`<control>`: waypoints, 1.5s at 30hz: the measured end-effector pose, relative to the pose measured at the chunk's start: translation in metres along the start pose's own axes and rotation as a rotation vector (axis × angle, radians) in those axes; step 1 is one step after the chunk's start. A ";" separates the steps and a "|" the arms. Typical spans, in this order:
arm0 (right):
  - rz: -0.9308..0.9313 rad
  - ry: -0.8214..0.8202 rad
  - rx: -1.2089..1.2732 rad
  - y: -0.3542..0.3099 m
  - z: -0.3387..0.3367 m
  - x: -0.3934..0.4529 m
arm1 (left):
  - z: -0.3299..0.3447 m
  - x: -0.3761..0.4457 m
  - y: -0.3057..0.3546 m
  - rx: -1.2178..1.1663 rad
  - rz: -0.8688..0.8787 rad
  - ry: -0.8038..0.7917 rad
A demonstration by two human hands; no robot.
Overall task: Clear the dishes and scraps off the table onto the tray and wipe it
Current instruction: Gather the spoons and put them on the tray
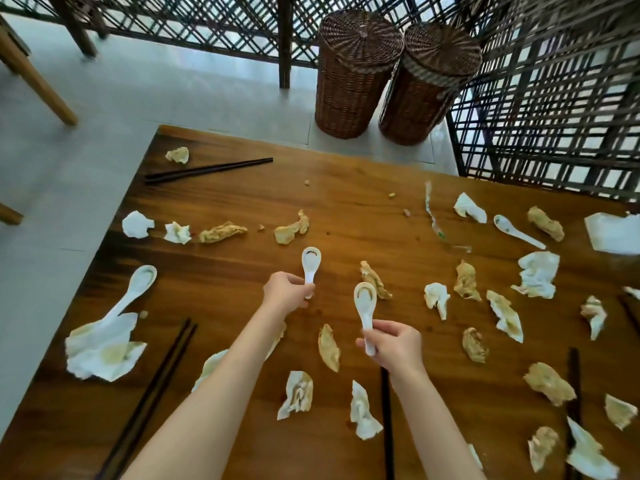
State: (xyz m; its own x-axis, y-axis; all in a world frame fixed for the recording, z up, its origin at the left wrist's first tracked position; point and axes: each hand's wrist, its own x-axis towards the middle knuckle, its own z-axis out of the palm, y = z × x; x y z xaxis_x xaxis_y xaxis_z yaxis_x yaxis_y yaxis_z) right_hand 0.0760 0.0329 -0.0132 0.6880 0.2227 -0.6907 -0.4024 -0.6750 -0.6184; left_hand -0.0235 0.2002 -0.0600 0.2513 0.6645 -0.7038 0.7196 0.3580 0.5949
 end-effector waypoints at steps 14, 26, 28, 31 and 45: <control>-0.093 -0.126 -0.023 -0.023 0.043 -0.015 | -0.080 -0.032 -0.035 -0.118 -0.011 0.180; -0.111 -0.156 -0.019 -0.021 0.153 -0.086 | -0.223 -0.040 -0.124 -0.088 -0.042 0.321; -0.108 -0.148 0.002 -0.020 0.171 -0.099 | -0.239 -0.037 -0.136 -0.072 -0.047 0.313; -0.129 -0.144 0.021 -0.017 0.190 -0.116 | -0.254 -0.032 -0.143 -0.019 -0.055 0.304; -0.141 -0.062 0.013 -0.022 0.198 -0.128 | -0.254 -0.018 -0.146 0.036 -0.031 0.263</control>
State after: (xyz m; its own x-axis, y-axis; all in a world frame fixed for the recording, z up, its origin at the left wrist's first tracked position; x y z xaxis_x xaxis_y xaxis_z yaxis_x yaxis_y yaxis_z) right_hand -0.1227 0.1591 0.0144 0.6996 0.3584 -0.6182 -0.3126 -0.6244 -0.7158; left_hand -0.2977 0.3027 -0.0362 0.0558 0.8028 -0.5937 0.7482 0.3601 0.5572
